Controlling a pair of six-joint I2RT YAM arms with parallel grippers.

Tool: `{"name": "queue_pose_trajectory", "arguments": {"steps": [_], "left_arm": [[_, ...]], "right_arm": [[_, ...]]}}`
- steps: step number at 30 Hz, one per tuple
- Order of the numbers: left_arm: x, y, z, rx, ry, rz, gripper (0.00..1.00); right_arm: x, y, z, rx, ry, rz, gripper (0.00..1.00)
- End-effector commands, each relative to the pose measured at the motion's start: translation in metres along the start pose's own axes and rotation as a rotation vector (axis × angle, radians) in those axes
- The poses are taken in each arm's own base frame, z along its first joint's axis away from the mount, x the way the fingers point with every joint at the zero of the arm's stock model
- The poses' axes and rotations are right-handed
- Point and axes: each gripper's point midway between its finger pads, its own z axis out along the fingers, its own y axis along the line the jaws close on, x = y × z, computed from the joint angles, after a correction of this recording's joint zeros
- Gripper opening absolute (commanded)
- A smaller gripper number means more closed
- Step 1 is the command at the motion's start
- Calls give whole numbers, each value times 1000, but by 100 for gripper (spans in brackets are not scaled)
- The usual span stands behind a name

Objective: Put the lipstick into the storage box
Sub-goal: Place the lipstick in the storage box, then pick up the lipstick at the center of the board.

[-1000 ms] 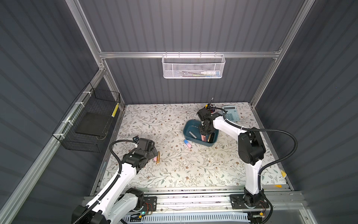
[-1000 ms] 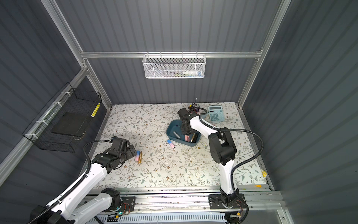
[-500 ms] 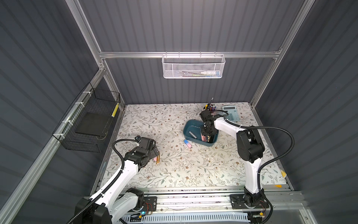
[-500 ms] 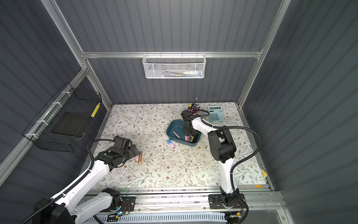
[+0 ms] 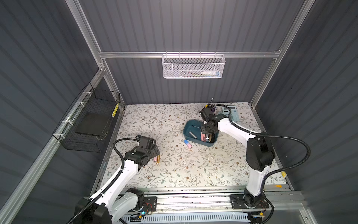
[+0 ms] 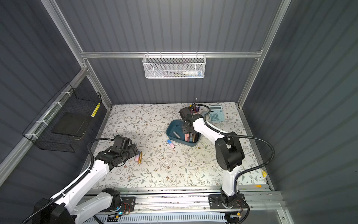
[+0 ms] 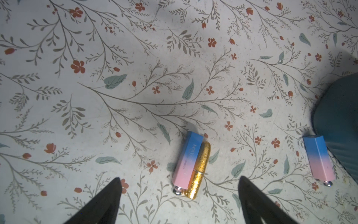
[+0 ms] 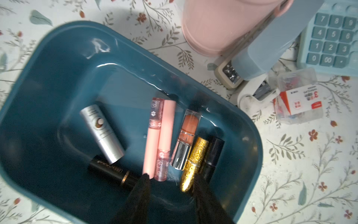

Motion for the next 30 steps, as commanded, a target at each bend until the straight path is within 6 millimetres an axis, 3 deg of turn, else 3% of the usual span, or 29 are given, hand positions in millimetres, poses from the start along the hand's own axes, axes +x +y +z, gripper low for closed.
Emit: {"name": "queue_pose_trajectory", "arguments": {"steps": [1, 5, 8, 12, 21, 30], "left_arm": [[0, -15, -2, 62, 28, 9, 84], [12, -18, 2, 80, 81, 13, 69], [18, -24, 4, 113, 103, -6, 65], [26, -38, 9, 164, 137, -30, 66], [54, -49, 20, 141, 196, 13, 67], [55, -32, 39, -11, 195, 80, 69]], "right_arm": [[13, 3, -1, -31, 22, 31, 40], [22, 6, -10, -61, 17, 48, 39], [30, 8, -17, -73, 16, 45, 39], [38, 13, -25, -81, 13, 35, 40], [46, 5, -44, -78, -17, 45, 40], [50, 2, -46, -76, -20, 38, 40]]}}
